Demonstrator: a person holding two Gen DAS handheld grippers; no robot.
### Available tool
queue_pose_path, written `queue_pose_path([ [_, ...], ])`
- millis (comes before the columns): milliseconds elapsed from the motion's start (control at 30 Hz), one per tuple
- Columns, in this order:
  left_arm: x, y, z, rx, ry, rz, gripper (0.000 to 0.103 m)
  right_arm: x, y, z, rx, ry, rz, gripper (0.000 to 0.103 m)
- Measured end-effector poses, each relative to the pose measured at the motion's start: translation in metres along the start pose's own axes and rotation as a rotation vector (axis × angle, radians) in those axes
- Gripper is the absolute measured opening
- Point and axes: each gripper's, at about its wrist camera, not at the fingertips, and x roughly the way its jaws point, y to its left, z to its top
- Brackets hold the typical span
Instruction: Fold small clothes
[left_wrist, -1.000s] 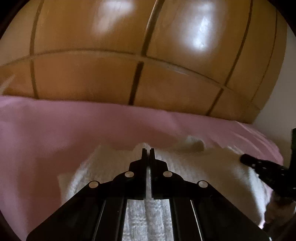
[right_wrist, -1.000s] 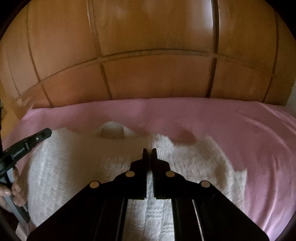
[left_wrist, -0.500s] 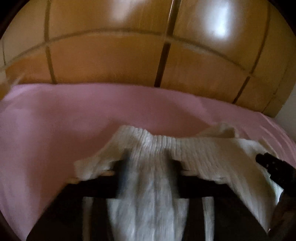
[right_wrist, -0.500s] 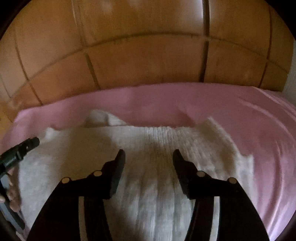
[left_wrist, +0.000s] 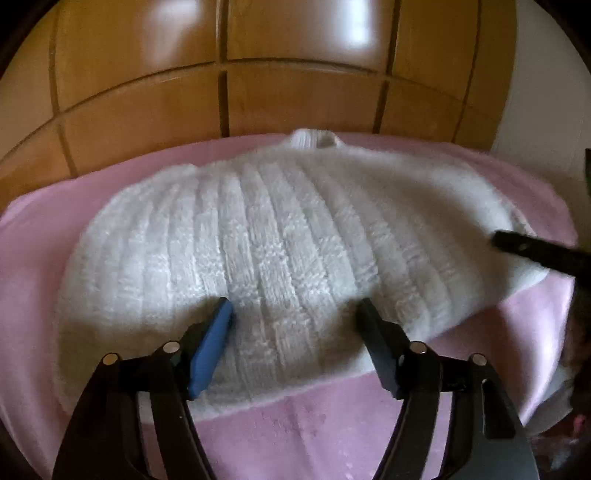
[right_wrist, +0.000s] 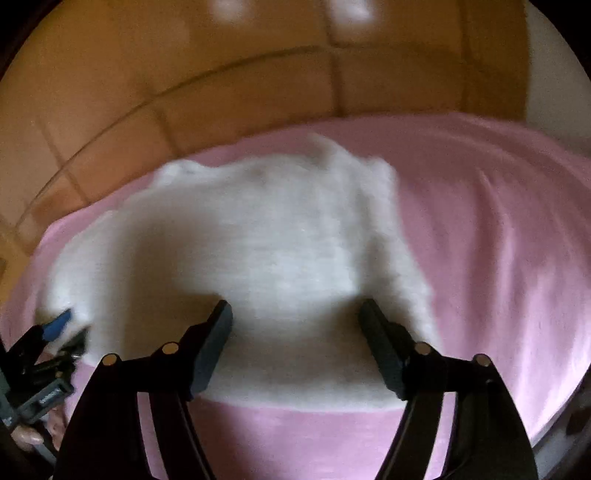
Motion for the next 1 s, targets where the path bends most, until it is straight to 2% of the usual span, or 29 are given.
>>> queue_pose_path([
  [67, -0.003, 0.001, 0.004, -0.021, 0.004, 0.004, 0.071, -0.005, -0.01, 0.0, 0.036, -0.016, 0.036, 0.063],
  [133, -0.01, 0.004, 0.009, -0.048, 0.008, 0.0, 0.071, -0.011, -0.004, 0.002, 0.021, -0.021, 0.017, 0.066],
  [233, -0.03, 0.008, 0.012, -0.076, -0.014, 0.022, 0.072, -0.026, 0.019, 0.004, -0.032, -0.062, -0.011, 0.074],
  [300, -0.042, 0.013, 0.013, -0.096, -0.028, 0.06, 0.079, -0.037, 0.04, 0.003, -0.09, -0.093, 0.011, 0.075],
  [433, -0.057, 0.028, 0.009, -0.154, -0.035, 0.113, 0.08, -0.046, 0.082, -0.007, -0.18, -0.108, 0.071, 0.076],
  [600, -0.071, 0.041, 0.003, -0.191, -0.043, 0.175, 0.08, -0.021, 0.13, -0.021, -0.268, -0.069, 0.119, 0.076],
  [700, -0.076, 0.048, 0.0, -0.2, -0.042, 0.202, 0.08, 0.003, 0.144, -0.034, -0.324, -0.021, 0.064, 0.078],
  [767, -0.078, 0.052, -0.003, -0.205, -0.041, 0.215, 0.08, 0.018, 0.144, -0.046, -0.343, -0.003, 0.026, 0.08],
  [1000, -0.08, 0.074, -0.011, -0.234, -0.027, 0.253, 0.08, 0.022, 0.135, -0.048, -0.316, -0.018, 0.051, 0.082],
])
